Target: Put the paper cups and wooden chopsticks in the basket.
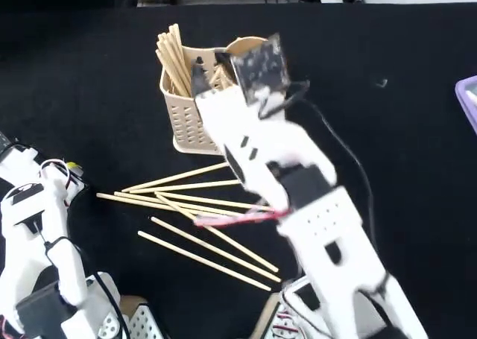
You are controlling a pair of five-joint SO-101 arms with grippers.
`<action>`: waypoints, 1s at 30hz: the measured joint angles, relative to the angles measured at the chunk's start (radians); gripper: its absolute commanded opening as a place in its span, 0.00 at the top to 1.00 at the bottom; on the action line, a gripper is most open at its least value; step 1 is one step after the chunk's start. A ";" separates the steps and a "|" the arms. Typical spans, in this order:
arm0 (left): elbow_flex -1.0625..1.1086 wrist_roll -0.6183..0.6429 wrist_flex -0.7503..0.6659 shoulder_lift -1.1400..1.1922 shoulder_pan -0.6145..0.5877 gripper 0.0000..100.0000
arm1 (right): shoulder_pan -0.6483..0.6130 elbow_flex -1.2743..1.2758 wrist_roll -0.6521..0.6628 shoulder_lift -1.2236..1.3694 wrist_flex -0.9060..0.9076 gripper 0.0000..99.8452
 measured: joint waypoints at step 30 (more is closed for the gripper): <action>0.000 0.000 0.000 0.000 0.000 0.76 | -0.557 0.522 0.126 0.311 0.115 0.75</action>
